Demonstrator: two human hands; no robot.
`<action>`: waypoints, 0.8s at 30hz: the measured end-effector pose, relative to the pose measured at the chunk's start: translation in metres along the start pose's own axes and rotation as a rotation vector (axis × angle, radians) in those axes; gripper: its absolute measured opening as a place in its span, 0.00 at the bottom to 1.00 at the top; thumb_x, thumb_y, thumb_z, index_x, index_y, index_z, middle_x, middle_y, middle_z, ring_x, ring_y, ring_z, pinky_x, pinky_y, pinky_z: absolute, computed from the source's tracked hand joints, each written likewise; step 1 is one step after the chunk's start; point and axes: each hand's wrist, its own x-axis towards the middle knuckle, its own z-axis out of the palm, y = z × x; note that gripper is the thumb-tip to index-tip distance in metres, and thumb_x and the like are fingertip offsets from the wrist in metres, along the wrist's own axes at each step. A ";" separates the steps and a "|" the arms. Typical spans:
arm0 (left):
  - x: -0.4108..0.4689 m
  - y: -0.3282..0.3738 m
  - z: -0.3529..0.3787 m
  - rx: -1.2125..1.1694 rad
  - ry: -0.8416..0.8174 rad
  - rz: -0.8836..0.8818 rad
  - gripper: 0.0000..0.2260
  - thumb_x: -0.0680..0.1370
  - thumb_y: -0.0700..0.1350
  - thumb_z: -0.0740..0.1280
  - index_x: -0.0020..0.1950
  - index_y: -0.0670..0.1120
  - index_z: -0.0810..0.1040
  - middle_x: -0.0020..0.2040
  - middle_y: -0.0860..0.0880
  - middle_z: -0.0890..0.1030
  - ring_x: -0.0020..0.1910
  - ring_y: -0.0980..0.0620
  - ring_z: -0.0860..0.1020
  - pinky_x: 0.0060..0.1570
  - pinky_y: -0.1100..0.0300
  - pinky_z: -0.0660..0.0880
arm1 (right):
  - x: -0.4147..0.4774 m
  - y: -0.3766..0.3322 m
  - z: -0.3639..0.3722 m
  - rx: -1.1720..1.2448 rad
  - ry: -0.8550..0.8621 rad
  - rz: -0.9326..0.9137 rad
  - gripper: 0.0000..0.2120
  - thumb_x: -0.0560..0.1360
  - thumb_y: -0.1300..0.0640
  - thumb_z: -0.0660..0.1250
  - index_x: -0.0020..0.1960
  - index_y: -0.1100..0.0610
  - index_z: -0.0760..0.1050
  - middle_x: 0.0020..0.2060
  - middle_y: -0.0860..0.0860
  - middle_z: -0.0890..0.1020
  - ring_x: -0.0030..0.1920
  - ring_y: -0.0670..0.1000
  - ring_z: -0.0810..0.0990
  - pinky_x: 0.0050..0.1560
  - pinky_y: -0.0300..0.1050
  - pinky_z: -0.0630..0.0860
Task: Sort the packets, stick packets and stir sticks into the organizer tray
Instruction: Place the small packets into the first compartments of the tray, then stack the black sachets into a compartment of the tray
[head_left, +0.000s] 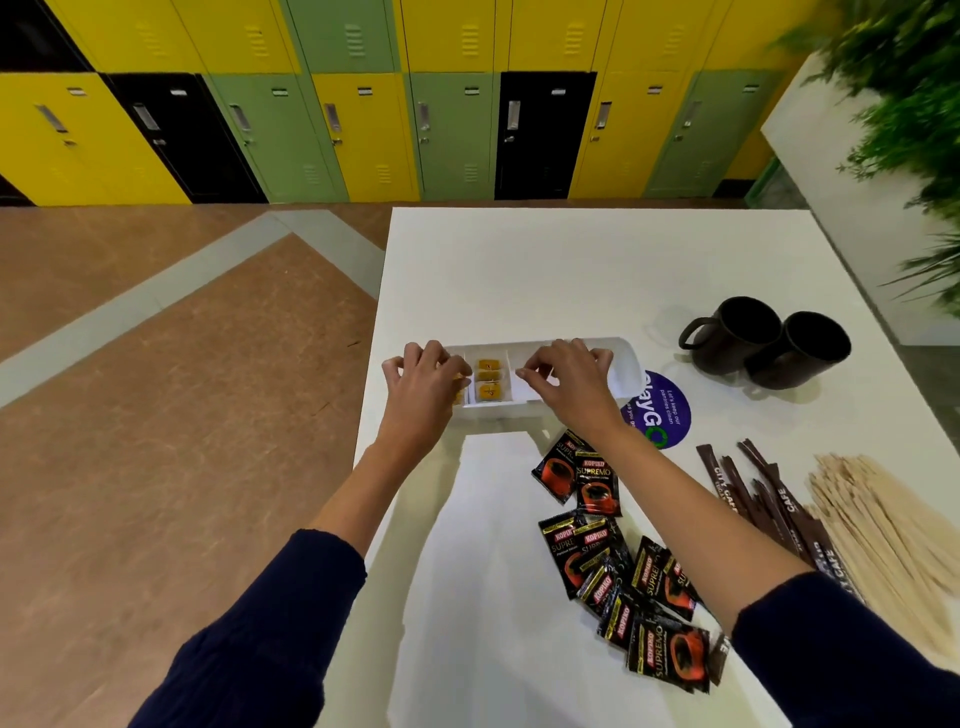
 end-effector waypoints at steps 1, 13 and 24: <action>-0.006 0.005 0.001 -0.013 -0.014 0.015 0.08 0.78 0.44 0.65 0.55 0.48 0.79 0.54 0.45 0.75 0.56 0.44 0.70 0.55 0.52 0.60 | -0.009 0.002 -0.004 0.001 0.013 0.008 0.10 0.76 0.48 0.65 0.42 0.53 0.79 0.37 0.44 0.75 0.48 0.48 0.73 0.43 0.44 0.50; -0.067 0.068 0.024 -0.232 -0.260 0.020 0.08 0.79 0.46 0.62 0.55 0.48 0.78 0.51 0.46 0.77 0.54 0.46 0.74 0.52 0.53 0.63 | -0.101 0.038 -0.039 0.111 -0.016 0.197 0.06 0.76 0.56 0.66 0.47 0.58 0.78 0.41 0.53 0.81 0.40 0.50 0.77 0.43 0.47 0.76; -0.085 0.102 0.065 -0.140 -0.428 -0.125 0.21 0.80 0.45 0.61 0.70 0.40 0.64 0.67 0.40 0.67 0.66 0.41 0.65 0.61 0.49 0.66 | -0.133 0.069 -0.021 0.125 -0.241 0.420 0.18 0.75 0.56 0.68 0.63 0.59 0.71 0.57 0.58 0.73 0.54 0.57 0.77 0.56 0.48 0.72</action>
